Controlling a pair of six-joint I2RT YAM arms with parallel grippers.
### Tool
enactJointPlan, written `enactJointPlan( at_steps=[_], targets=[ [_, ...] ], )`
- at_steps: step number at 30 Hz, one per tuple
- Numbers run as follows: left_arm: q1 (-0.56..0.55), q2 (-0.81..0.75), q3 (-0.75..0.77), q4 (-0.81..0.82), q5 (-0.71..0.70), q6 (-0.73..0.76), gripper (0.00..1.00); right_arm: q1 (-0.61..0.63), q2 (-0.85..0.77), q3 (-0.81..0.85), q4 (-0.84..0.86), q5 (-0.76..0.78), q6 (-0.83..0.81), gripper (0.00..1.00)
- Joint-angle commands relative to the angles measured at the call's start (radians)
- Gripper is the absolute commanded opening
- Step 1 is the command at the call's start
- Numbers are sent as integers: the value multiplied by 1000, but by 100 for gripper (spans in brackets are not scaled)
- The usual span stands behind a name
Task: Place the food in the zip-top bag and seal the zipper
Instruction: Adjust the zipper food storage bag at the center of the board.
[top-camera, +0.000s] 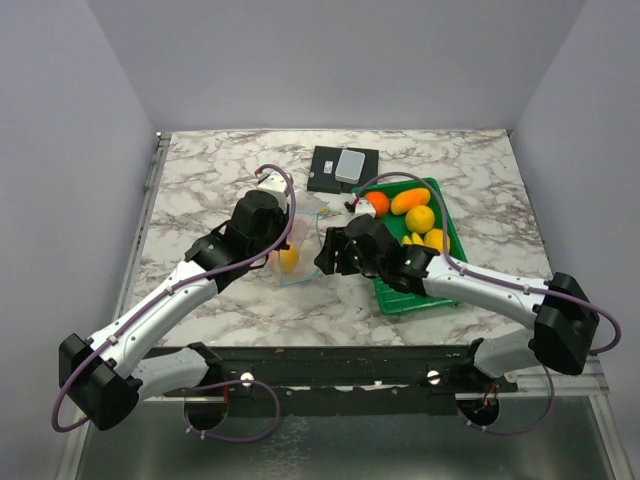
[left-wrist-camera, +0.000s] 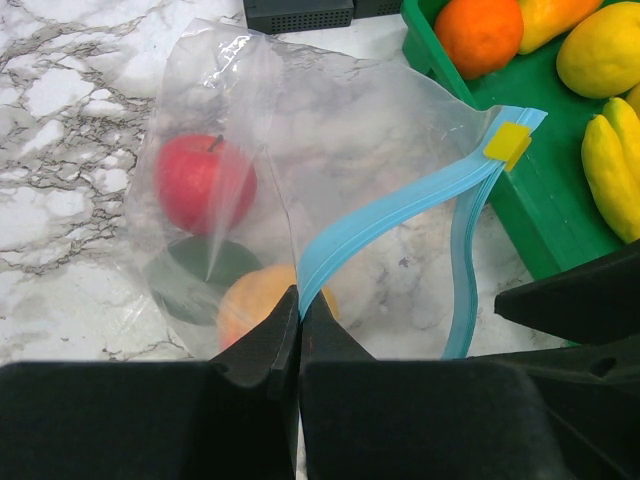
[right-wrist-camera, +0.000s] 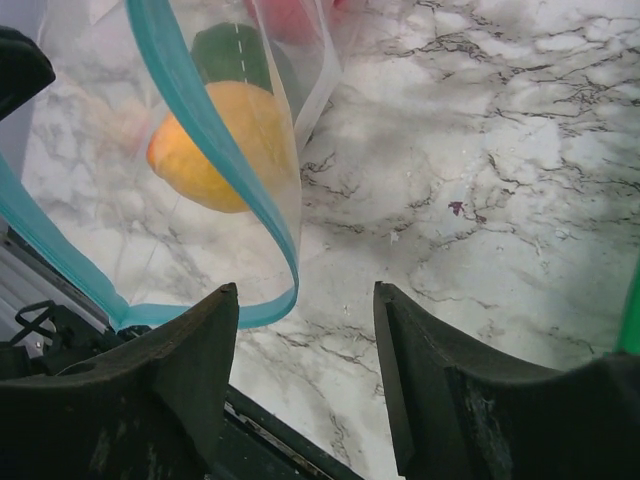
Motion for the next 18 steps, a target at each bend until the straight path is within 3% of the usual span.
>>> enactJointPlan(
  at_steps=[1, 13, 18],
  targets=[
    [-3, -5, -5, 12, -3, 3, 0, 6, 45, 48, 53, 6, 33, 59],
    [-4, -9, -5, 9, -2, 5, 0, 6, 129, 105, 67, 33, 52, 41],
    [-3, -7, -3, 8, 1, 5, 0, 7, 145, 126, 64, 47, 45, 28]
  ],
)
